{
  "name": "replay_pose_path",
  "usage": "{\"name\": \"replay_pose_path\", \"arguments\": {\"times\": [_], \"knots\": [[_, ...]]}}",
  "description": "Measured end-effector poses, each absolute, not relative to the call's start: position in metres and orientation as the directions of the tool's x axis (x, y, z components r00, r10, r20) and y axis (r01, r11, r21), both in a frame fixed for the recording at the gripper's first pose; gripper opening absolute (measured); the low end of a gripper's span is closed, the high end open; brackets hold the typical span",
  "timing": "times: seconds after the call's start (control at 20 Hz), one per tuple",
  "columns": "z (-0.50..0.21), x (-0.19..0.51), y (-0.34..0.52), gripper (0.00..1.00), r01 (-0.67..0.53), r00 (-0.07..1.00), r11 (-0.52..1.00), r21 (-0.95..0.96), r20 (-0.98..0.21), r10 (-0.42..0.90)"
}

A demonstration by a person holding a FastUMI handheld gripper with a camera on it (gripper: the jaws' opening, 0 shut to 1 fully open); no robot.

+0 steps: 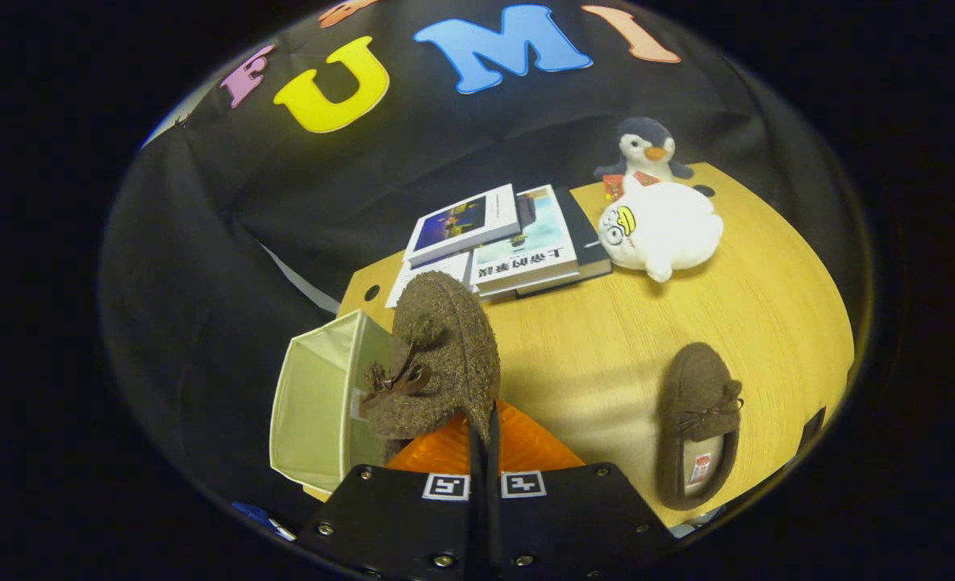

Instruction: Open the storage box then place both shoes into the box .Put the left shoe in first, then the right shoe, with the right side of both shoes facing outward in a uniform manner.

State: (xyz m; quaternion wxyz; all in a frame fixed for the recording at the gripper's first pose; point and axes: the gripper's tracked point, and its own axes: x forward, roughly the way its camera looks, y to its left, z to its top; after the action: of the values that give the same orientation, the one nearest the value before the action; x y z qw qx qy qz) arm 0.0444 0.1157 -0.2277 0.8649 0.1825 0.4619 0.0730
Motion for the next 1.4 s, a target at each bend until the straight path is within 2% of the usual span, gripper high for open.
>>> {"name": "replay_pose_path", "arguments": {"times": [0.6, 1.0, 1.4], "knots": [[-0.19, 0.064, 0.243, 0.0, -0.092, 0.558, 0.895, 0.436, -0.723, 0.409], [-0.229, 0.063, 0.315, 0.0, -0.127, 0.503, 0.901, 0.415, -0.756, 0.418], [-0.275, 0.065, 0.358, 0.0, -0.076, 0.467, 0.908, 0.413, -0.789, 0.398]]}}
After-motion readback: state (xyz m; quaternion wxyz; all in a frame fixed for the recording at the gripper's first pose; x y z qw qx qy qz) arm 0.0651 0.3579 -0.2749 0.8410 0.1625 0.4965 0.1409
